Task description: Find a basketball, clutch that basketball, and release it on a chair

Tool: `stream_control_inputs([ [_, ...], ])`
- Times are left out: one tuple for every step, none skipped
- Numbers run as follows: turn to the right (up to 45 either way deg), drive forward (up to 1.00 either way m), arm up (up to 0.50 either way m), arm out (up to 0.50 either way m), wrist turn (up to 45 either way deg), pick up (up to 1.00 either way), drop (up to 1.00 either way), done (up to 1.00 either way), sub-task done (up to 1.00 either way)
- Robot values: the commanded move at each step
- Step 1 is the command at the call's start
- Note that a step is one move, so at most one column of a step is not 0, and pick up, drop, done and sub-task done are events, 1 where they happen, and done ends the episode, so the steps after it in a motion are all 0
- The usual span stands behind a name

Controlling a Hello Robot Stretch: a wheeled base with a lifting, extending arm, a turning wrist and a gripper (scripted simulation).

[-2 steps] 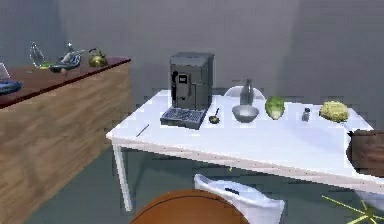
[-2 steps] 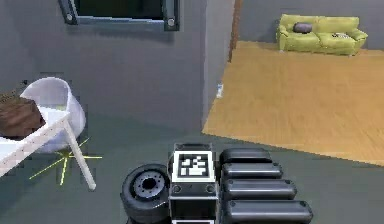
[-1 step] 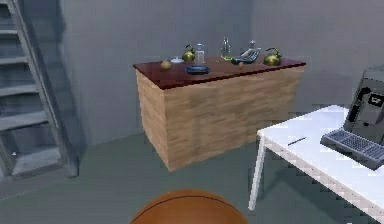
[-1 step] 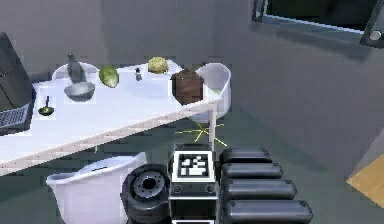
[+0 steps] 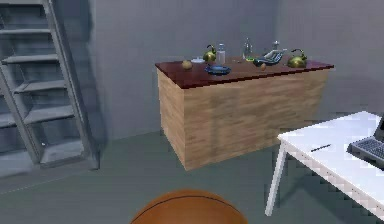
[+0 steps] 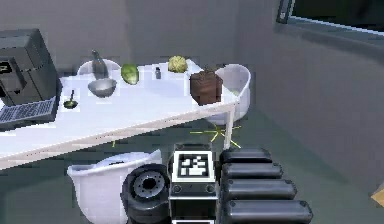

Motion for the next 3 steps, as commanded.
stream_control_inputs([
  [0.0,0.0,0.0,0.48,0.0,0.0,0.0,0.0,0.0],
  [0.0,0.0,0.0,0.0,39.0,0.0,0.0,0.0,0.0],
  [0.0,0.0,-0.32,0.0,0.0,0.0,0.0,0.0,0.0],
])
